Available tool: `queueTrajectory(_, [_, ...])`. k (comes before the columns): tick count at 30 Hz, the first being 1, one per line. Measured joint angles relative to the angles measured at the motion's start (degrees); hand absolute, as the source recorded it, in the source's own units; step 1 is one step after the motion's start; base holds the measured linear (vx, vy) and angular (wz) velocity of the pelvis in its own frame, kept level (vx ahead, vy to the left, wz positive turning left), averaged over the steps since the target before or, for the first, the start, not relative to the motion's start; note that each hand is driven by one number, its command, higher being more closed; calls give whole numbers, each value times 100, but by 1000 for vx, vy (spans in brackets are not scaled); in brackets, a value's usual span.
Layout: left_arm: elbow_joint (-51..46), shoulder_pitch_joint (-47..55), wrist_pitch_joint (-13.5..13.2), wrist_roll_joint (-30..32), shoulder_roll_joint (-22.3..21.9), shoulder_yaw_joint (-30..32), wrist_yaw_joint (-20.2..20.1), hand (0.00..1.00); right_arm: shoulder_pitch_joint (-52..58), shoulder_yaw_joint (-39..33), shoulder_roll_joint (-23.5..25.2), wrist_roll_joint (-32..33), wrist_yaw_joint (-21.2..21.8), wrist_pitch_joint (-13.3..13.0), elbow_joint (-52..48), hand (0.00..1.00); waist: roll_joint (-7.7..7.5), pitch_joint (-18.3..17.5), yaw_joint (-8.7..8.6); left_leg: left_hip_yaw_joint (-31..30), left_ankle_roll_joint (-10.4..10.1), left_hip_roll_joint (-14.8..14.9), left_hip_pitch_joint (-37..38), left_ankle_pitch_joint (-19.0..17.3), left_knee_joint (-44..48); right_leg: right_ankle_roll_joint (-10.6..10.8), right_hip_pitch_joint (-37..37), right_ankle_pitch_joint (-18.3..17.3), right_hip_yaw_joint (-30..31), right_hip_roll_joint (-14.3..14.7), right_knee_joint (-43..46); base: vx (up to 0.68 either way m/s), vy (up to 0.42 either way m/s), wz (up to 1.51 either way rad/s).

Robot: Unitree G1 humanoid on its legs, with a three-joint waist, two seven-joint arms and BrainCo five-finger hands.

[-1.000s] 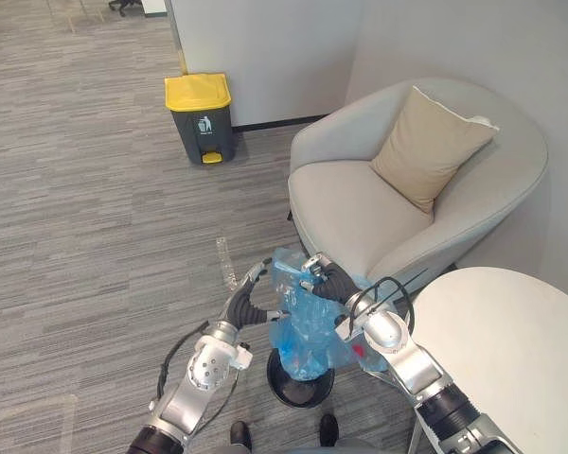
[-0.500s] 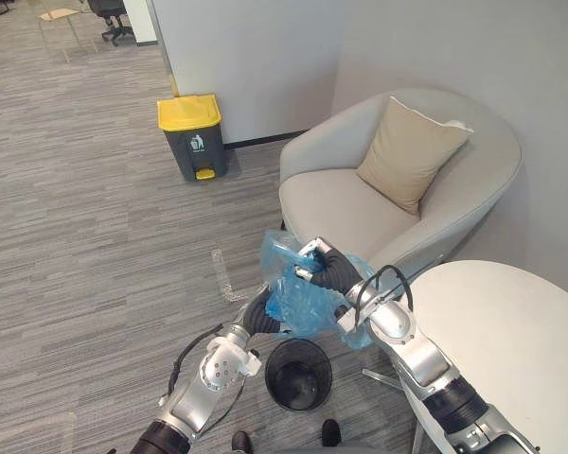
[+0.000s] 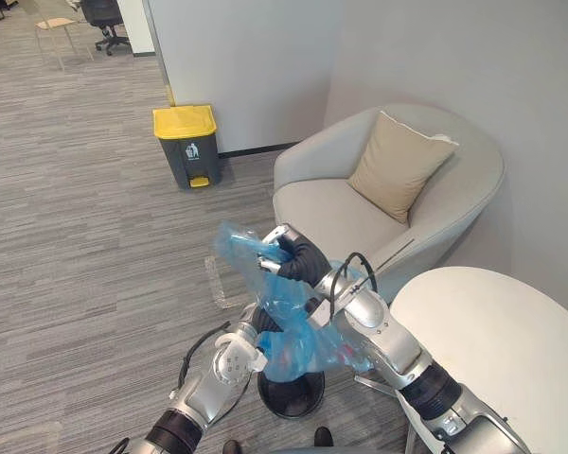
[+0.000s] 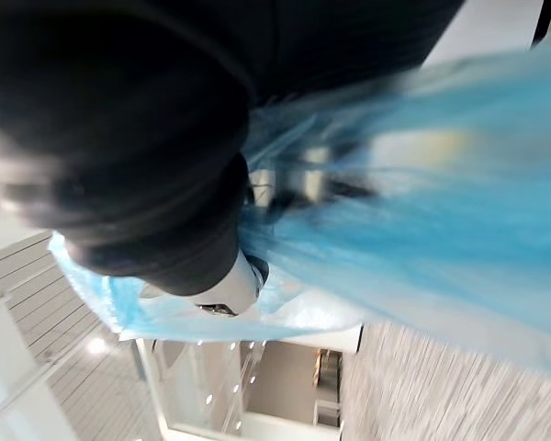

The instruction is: Gather rubbish on tea table into small bin, then transfer packed bag to large trash can.

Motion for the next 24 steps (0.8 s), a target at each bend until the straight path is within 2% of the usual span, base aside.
queueTrajectory(1, [75,-22,-6,2,-45,-52,35,0,-34,115,31,0,5,11,14,100,-11,-8,3,2,5,0,0,5,0,-1,-1,3,2,1,2,0,0,0])
queueTrajectory(2, [135,-38,-7,8,-87,-62,64,100,-45,177,42,0,14,20,37,100,-24,-16,9,3,6,0,0,6,0,0,-1,5,3,1,3,0,0,0])
queueTrajectory(6, [270,-61,-9,17,-123,-221,140,100,-149,301,224,0,15,59,285,100,-55,-39,31,55,-2,9,5,15,0,-9,-23,30,42,13,6,-6,1,-5])
queueTrajectory(12, [251,-57,-10,-21,-181,-288,190,100,-160,509,235,-1,17,58,285,100,-55,-39,27,74,-13,19,4,28,0,-7,-66,28,51,15,72,-8,1,-2])
queueTrajectory(15, [356,-76,-14,-101,-371,-440,317,100,-151,616,238,-33,15,58,328,100,-56,-40,21,67,-13,39,5,28,0,28,-72,-9,51,13,80,0,0,0])
queueTrajectory(17, [600,-179,104,-111,-588,-424,434,100,-72,611,241,-34,-15,58,412,100,-62,-44,18,67,-17,35,9,31,-1,12,-68,-25,50,8,79,0,0,0])
queueTrajectory(19, [365,-182,318,-95,-628,-446,487,100,144,558,314,-17,-30,25,399,100,-61,-43,-16,76,-17,39,6,33,-1,12,-68,-25,54,-2,82,0,0,0])
queueTrajectory(23, [226,-177,328,-105,-674,-429,483,100,450,415,472,-147,-28,7,399,100,-61,-43,-25,73,-18,44,6,32,-1,15,-67,-28,52,-2,78,0,0,0])
queueTrajectory(24, [226,-177,328,-119,-674,-367,486,100,532,371,471,-234,-16,2,399,0,-61,-43,-23,72,-18,42,3,32,-1,19,-68,-30,51,-4,76,0,0,0])
